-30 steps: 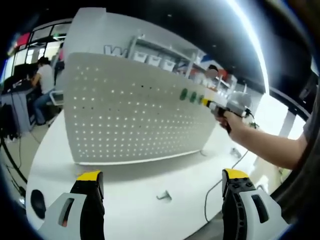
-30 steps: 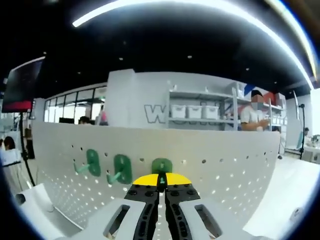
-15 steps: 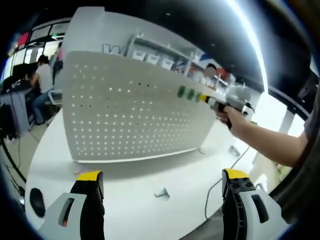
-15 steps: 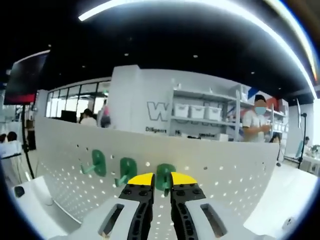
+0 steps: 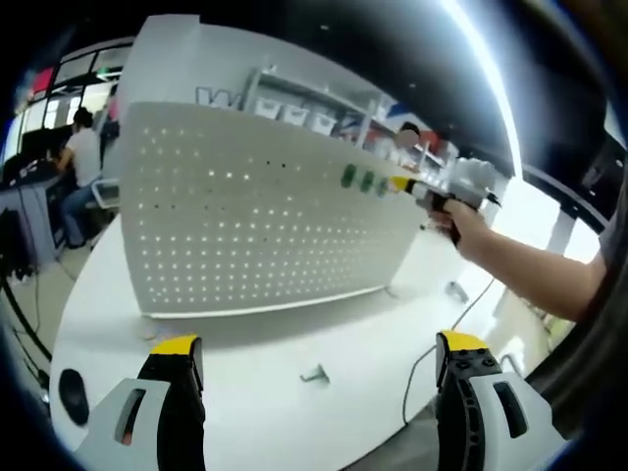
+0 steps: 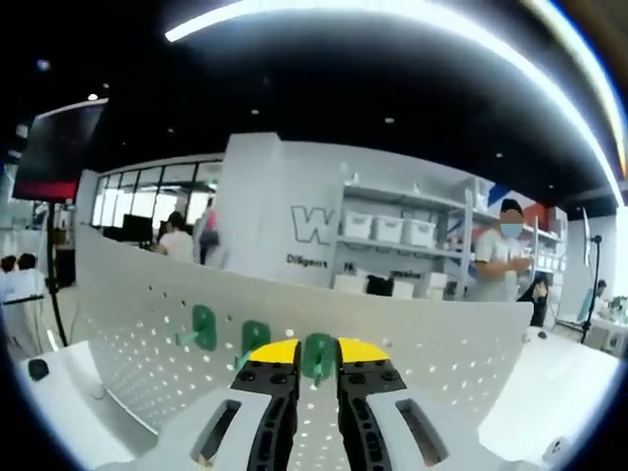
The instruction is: Insert the hook assembly into the mounting plate slot until the hook locks in place.
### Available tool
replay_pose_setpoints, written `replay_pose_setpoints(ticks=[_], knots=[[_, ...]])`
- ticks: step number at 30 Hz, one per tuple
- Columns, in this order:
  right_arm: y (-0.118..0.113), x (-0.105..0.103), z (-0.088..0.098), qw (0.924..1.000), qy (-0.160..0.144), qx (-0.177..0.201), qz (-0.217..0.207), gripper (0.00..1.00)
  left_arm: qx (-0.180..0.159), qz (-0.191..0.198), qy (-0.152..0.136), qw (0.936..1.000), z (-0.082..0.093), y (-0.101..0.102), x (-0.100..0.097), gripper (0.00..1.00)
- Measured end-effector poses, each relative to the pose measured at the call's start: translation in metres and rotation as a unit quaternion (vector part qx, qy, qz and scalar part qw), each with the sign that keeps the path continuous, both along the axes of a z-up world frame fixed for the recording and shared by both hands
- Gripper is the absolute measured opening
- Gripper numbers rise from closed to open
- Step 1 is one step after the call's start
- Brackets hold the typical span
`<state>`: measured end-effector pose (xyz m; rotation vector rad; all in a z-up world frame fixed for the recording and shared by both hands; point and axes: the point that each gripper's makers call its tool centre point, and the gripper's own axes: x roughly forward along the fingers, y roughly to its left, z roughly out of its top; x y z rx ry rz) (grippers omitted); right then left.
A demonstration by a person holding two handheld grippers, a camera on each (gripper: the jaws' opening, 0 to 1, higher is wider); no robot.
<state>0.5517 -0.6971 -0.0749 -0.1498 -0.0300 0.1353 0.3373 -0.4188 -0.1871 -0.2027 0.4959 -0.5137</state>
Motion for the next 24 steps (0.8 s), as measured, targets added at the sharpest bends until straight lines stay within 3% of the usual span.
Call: replay_pose_setpoints(ticks=[11, 16, 21, 22, 24], knots=[[0.009, -0.034, -0.012, 0.9997, 0.016, -0.004, 0.017, 0.15, 0.011, -0.008, 0.002, 0.9999, -0.002, 0.001, -0.008, 1.0], [0.021, -0.053, -0.018, 0.9988, 0.028, 0.014, 0.037, 0.16, 0.016, -0.012, 0.006, 0.9998, -0.007, 0.0, -0.011, 1.0], [0.05, -0.08, -0.038, 0.9947, 0.058, -0.003, 0.086, 0.18, 0.017, -0.015, 0.01, 0.9997, -0.012, -0.003, -0.015, 1.0], [0.051, -0.087, -0.038, 0.9953, 0.046, -0.014, 0.084, 0.18, 0.018, -0.015, 0.011, 0.9997, -0.013, -0.003, -0.016, 1.0], [0.056, -0.097, -0.044, 0.9939, 0.052, -0.031, 0.092, 0.18, 0.019, -0.017, 0.012, 0.9996, -0.014, -0.004, -0.017, 1.0]])
